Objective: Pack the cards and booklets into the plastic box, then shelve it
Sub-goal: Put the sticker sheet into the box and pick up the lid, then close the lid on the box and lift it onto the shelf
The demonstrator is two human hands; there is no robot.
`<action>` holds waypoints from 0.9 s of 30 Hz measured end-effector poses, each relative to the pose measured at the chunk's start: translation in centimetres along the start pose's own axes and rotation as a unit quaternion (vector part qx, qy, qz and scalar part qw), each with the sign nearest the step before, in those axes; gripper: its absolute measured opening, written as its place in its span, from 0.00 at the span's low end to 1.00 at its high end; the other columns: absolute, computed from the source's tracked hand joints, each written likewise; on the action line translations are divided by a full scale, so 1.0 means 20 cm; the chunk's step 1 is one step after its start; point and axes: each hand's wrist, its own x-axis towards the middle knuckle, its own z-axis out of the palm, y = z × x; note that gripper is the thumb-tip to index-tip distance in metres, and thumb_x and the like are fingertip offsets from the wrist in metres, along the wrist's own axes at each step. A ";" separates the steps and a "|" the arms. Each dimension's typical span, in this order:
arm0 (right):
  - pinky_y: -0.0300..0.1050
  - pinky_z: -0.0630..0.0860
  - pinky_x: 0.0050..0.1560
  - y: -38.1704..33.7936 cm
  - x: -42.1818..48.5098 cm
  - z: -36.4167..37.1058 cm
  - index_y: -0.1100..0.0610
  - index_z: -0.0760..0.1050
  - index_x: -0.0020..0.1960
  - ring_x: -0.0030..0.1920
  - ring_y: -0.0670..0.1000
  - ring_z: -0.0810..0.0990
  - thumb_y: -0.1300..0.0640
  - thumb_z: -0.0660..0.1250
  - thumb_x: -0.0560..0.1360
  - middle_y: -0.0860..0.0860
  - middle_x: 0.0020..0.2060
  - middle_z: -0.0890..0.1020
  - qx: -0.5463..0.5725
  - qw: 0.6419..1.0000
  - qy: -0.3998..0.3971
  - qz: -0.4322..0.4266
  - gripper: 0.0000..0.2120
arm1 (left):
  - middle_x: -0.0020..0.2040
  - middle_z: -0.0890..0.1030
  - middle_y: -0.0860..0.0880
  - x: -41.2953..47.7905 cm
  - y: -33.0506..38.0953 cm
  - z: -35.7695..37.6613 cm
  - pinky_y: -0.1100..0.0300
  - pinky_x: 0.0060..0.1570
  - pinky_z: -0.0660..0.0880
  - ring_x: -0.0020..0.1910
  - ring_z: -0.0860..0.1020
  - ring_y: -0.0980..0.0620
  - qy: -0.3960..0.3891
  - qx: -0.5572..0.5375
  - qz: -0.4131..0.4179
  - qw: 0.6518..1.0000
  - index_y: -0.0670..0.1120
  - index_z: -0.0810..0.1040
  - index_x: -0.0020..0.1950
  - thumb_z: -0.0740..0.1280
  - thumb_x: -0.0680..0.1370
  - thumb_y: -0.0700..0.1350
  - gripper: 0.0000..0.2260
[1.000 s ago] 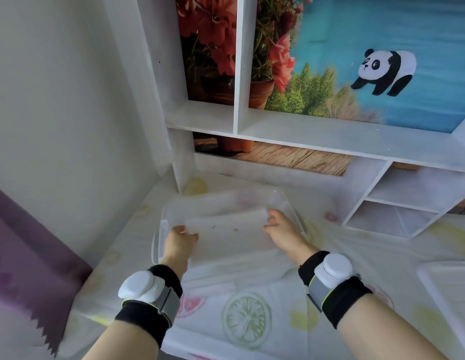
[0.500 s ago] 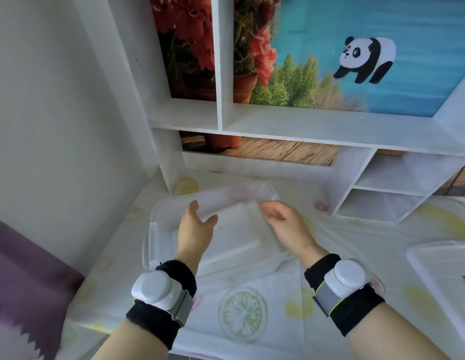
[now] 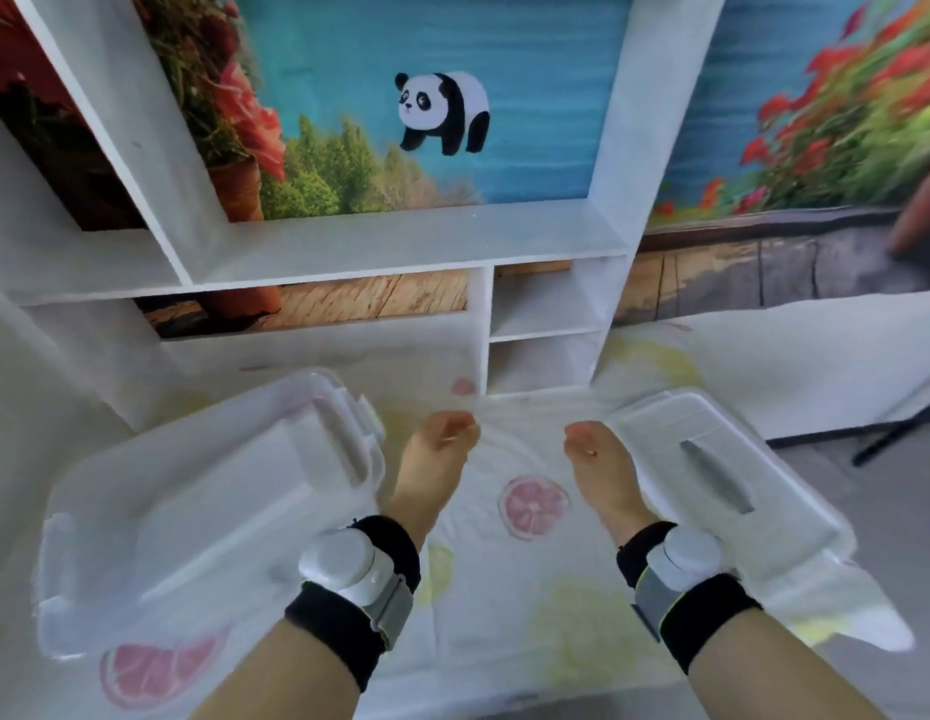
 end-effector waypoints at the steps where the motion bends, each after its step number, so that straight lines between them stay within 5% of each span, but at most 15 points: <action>1: 0.45 0.70 0.59 0.09 0.01 -0.07 0.60 0.77 0.60 0.60 0.56 0.77 0.60 0.63 0.77 0.54 0.57 0.80 -0.024 0.999 0.019 0.017 0.12 | 0.52 0.81 0.46 0.01 -0.02 0.10 0.50 0.57 0.76 0.55 0.80 0.44 -0.028 -0.003 -0.015 0.999 0.51 0.79 0.50 0.67 0.76 0.43 0.04; 6: 0.54 0.71 0.61 0.49 0.01 -0.43 0.60 0.75 0.62 0.59 0.62 0.76 0.52 0.66 0.76 0.61 0.60 0.78 -0.127 0.977 0.085 0.147 0.18 | 0.42 0.75 0.44 -0.02 -0.07 0.54 0.53 0.40 0.72 0.42 0.73 0.47 -0.113 0.004 -0.093 0.989 0.49 0.72 0.36 0.64 0.73 0.46 0.06; 13: 0.57 0.67 0.66 0.94 -0.07 -0.74 0.66 0.63 0.68 0.64 0.65 0.71 0.36 0.65 0.71 0.65 0.65 0.71 -0.210 0.895 0.143 0.366 0.40 | 0.47 0.77 0.46 -0.05 -0.13 0.93 0.54 0.50 0.75 0.46 0.76 0.47 -0.128 -0.029 -0.141 0.981 0.43 0.75 0.48 0.65 0.78 0.42 0.03; 17: 0.57 0.72 0.60 1.07 -0.08 -0.80 0.69 0.61 0.66 0.58 0.64 0.76 0.36 0.66 0.70 0.65 0.60 0.74 -0.158 0.902 0.108 0.386 0.42 | 0.51 0.80 0.45 -0.04 -0.16 1.02 0.49 0.59 0.76 0.50 0.79 0.46 -0.113 -0.032 -0.162 0.980 0.44 0.76 0.47 0.65 0.78 0.44 0.04; 22: 0.57 0.73 0.59 1.13 -0.06 -0.83 0.71 0.56 0.65 0.55 0.63 0.78 0.42 0.68 0.72 0.64 0.57 0.77 -0.132 0.915 0.044 0.380 0.40 | 0.52 0.82 0.45 -0.05 -0.21 1.07 0.52 0.55 0.78 0.52 0.81 0.45 -0.080 -0.050 -0.178 0.979 0.45 0.77 0.47 0.66 0.78 0.45 0.04; 27: 0.51 0.71 0.62 1.07 -0.06 -0.85 0.71 0.64 0.66 0.61 0.63 0.75 0.46 0.62 0.77 0.64 0.62 0.75 -0.160 0.919 0.008 0.361 0.30 | 0.53 0.82 0.43 -0.05 -0.21 1.08 0.52 0.53 0.78 0.55 0.81 0.43 -0.064 -0.058 -0.189 0.978 0.43 0.77 0.52 0.66 0.78 0.45 0.06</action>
